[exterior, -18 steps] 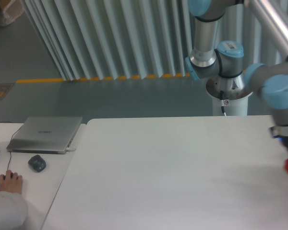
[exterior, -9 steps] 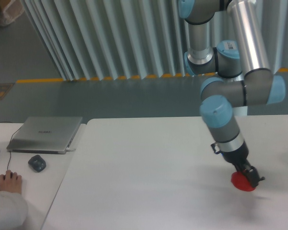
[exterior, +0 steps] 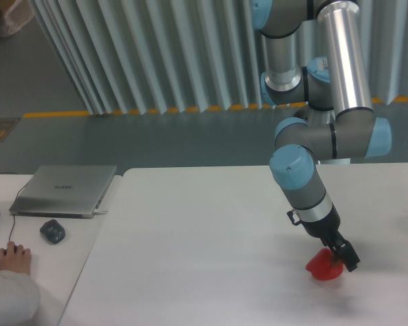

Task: Place the red pepper on the table
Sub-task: 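Open the gripper, release the pepper and lift the arm away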

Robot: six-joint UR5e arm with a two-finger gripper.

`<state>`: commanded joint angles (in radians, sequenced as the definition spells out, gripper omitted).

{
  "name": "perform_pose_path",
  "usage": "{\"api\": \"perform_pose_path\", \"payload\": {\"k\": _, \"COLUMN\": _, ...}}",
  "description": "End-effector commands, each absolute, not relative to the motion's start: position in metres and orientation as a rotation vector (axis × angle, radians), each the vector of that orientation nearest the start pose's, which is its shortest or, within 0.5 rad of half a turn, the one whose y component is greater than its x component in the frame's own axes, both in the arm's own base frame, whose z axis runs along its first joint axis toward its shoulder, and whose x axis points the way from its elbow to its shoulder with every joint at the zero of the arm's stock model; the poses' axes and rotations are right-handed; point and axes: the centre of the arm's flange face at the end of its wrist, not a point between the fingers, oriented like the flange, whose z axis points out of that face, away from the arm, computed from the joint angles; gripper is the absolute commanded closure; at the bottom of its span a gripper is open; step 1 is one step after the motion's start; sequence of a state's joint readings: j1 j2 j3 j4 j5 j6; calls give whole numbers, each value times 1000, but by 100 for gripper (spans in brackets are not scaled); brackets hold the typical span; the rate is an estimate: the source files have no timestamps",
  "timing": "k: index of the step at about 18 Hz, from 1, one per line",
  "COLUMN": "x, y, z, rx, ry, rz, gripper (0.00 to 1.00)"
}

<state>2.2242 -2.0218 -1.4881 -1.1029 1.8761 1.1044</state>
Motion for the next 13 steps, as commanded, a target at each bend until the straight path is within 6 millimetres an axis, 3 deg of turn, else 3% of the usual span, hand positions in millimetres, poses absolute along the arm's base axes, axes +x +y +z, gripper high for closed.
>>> {"api": "perform_pose_path", "payload": {"k": 3, "x": -341, "y": 564, "z": 353, "rx": -3160, "ry": 609, "rz": 434, "gripper": 0}}
{"api": "perform_pose_path", "payload": {"k": 5, "x": -372, "y": 538, "z": 381, "rx": -3100, "ry": 528, "rz": 390, "gripper": 0}}
{"api": "perform_pose_path", "payload": {"k": 7, "x": -420, "y": 504, "z": 411, "rx": -3086, "ry": 550, "rz": 266, "gripper": 0}}
{"api": "perform_pose_path", "payload": {"k": 8, "x": -449, "y": 487, "z": 419, "rx": -3104, "ry": 652, "rz": 193, "gripper": 0}}
{"api": "perform_pose_path", "payload": {"k": 9, "x": -475, "y": 473, "z": 416, "rx": -3098, "ry": 779, "rz": 122, "gripper": 0}}
{"api": "perform_pose_path", "payload": {"k": 11, "x": -496, "y": 462, "z": 406, "rx": -3035, "ry": 911, "rz": 72, "gripper": 0}}
{"api": "perform_pose_path", "payload": {"k": 13, "x": -501, "y": 460, "z": 397, "rx": -2972, "ry": 1047, "rz": 43, "gripper": 0}}
